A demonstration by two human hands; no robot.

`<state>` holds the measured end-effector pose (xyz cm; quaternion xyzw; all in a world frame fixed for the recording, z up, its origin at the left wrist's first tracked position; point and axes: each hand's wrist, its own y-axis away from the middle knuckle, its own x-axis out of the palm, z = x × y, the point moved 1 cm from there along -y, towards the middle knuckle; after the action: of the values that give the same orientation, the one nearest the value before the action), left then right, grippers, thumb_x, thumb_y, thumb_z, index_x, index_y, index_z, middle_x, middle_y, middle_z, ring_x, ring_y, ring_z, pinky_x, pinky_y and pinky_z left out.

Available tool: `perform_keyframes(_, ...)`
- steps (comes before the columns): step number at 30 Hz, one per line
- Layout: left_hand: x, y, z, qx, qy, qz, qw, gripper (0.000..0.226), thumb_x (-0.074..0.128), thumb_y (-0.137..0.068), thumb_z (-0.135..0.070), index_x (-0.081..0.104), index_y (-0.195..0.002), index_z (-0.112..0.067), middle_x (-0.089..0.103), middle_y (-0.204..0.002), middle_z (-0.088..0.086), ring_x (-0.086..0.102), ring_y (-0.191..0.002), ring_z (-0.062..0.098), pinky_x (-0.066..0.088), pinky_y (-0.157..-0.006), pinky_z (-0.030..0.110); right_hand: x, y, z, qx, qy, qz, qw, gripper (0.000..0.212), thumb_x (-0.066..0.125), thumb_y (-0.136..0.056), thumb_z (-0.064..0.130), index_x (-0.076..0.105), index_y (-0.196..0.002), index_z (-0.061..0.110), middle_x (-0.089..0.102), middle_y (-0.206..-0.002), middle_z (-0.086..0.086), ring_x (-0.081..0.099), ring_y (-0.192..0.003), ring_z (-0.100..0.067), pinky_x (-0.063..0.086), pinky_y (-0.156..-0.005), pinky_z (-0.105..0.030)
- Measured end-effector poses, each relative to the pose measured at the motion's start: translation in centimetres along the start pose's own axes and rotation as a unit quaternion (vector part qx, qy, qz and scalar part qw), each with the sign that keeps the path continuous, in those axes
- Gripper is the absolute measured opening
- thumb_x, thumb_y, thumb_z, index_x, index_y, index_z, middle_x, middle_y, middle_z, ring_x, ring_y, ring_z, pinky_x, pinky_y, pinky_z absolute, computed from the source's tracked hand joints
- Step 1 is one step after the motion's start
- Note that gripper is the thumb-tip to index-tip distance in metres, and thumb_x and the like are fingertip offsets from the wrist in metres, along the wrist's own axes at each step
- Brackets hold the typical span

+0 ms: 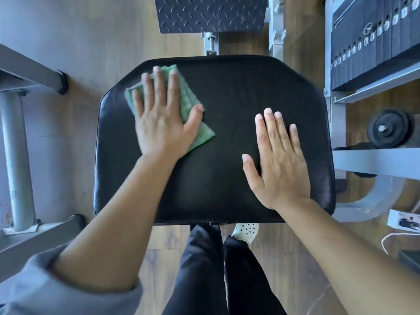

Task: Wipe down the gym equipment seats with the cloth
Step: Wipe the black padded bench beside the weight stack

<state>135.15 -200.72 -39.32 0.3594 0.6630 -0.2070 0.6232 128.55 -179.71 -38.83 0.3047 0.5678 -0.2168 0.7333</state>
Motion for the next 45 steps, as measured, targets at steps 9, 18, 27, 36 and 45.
perform_keyframes(9, -0.5, 2.7, 3.7, 0.166, -0.028, 0.012, 0.986, 0.076, 0.031, -0.089, -0.061, 0.017, -0.153, -0.022, 0.011, -0.160, 0.004, 0.006, -0.148, 0.024, 0.005, -0.119, 0.043, -0.1, 0.0, 0.0, 0.000, -0.009, 0.003, 1.000, 0.069, 0.021, -0.097, 0.044, 0.010, -0.153, 0.006, 0.006, -0.161, -0.011, 0.002, -0.149, -0.023, 0.009, -0.120, -0.047)
perform_keyframes(18, 0.4, -2.1, -2.0, 0.170, -0.008, 0.023, 0.985, 0.075, 0.026, -0.091, -0.059, 0.009, -0.154, -0.021, 0.005, -0.161, 0.006, 0.000, -0.148, 0.025, 0.001, -0.119, 0.045, -0.2, -0.1, 0.0, -0.002, -0.006, 0.016, 1.000, 0.069, 0.018, -0.097, 0.045, 0.008, -0.153, 0.006, 0.003, -0.161, -0.010, -0.001, -0.149, -0.022, 0.008, -0.120, -0.047)
perform_keyframes(27, 0.1, -5.0, -0.8, 0.126, -0.020, 0.012, 0.992, 0.076, 0.026, -0.089, -0.060, 0.011, -0.153, -0.023, 0.009, -0.160, 0.004, 0.003, -0.148, 0.026, 0.003, -0.119, 0.046, -0.2, -0.1, 0.0, -0.001, -0.017, 0.013, 1.000, 0.069, 0.021, -0.097, 0.044, 0.010, -0.153, 0.005, 0.004, -0.161, -0.011, 0.000, -0.149, -0.023, 0.010, -0.120, -0.047)
perform_keyframes(36, -0.9, -4.6, 1.2, 0.452, -0.058, 0.068, 0.887, 0.074, 0.031, -0.091, -0.058, 0.015, -0.153, -0.021, 0.011, -0.160, 0.004, 0.005, -0.148, 0.025, 0.010, -0.119, 0.049, -0.2, -0.2, 0.0, 0.001, -0.013, 0.018, 1.000, 0.070, 0.021, -0.096, 0.044, 0.011, -0.152, 0.004, 0.005, -0.161, -0.012, 0.001, -0.149, -0.024, 0.011, -0.119, -0.048)
perform_keyframes(45, 0.1, -6.6, -4.1, 0.484, -0.067, 0.062, 0.870, 0.073, 0.030, -0.092, -0.056, 0.013, -0.153, -0.018, 0.010, -0.160, 0.005, 0.003, -0.148, 0.027, 0.003, -0.119, 0.047, -0.3, -0.3, 0.0, 0.000, -0.012, 0.019, 1.000, 0.070, 0.022, -0.097, 0.044, 0.013, -0.152, 0.003, 0.007, -0.160, -0.013, 0.003, -0.149, -0.024, 0.012, -0.119, -0.048)
